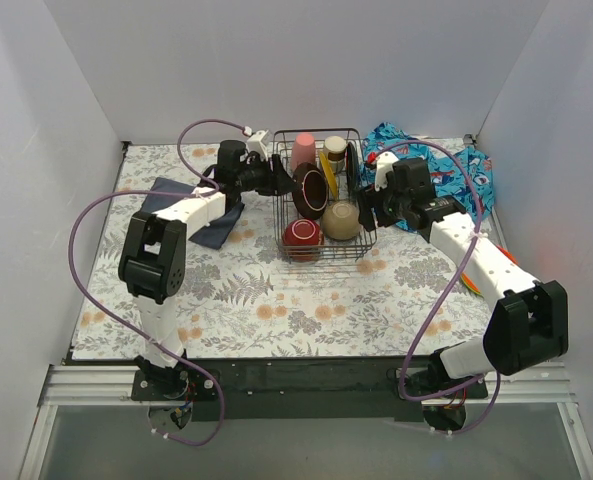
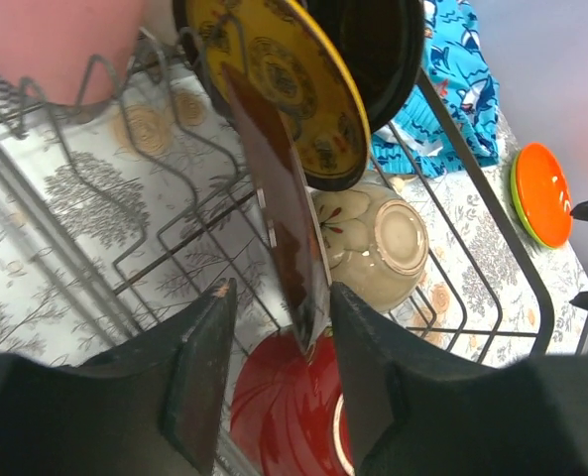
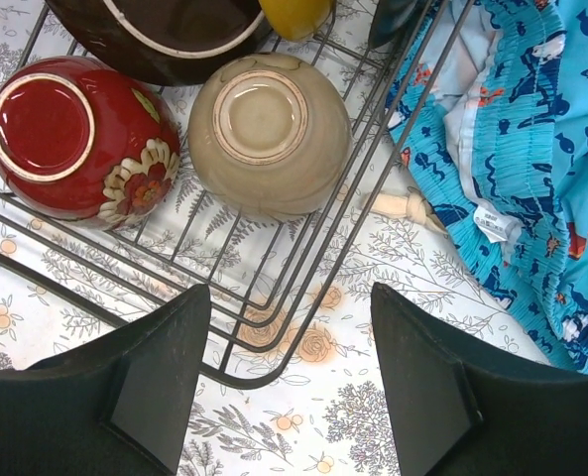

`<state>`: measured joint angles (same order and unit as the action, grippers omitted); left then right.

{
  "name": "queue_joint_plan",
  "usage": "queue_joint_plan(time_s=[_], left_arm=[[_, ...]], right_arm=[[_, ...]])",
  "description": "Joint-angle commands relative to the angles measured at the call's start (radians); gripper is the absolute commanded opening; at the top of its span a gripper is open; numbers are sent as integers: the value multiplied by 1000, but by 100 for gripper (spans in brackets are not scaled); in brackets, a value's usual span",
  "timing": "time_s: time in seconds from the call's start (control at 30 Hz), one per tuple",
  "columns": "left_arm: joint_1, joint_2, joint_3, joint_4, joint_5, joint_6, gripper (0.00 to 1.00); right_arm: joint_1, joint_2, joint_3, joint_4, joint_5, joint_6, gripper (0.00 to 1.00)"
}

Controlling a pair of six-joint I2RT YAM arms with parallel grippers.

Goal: Load the mixed dishes into the dish rack

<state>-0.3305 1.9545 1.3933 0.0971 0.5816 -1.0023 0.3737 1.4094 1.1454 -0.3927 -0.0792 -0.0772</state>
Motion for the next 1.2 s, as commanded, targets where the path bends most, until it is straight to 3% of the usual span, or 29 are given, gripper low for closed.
queue_joint_plan(time_s=[0.0,0.03,0.17,0.43,0.83,0.87,0.97,1.17], left_arm=[[-24,7,52,35,47,-1,38],[-30,20,59,44,63,-7,34],[-36,49,91,70,93,-41,1],[-59,98,173,147,81,-157,0],[-108,187,213,210,-100,-395,1],[-114,190,217,208,-106,-398,19],[-139,184,217,204,-97,-387,49],[-147,81,184,81,-181,-296,66]], right_arm=[[-16,-49,-24,37,-10,-1,73],[-18,-50,-27,38,-10,-3,73],[-27,-55,-33,40,-5,-3,73],[-36,-63,-59,45,-10,2,72],[-45,-64,-62,34,-1,2,72],[-45,-66,-62,32,-1,2,72],[-47,-66,-64,35,4,2,72],[-58,-66,-49,37,16,1,73]])
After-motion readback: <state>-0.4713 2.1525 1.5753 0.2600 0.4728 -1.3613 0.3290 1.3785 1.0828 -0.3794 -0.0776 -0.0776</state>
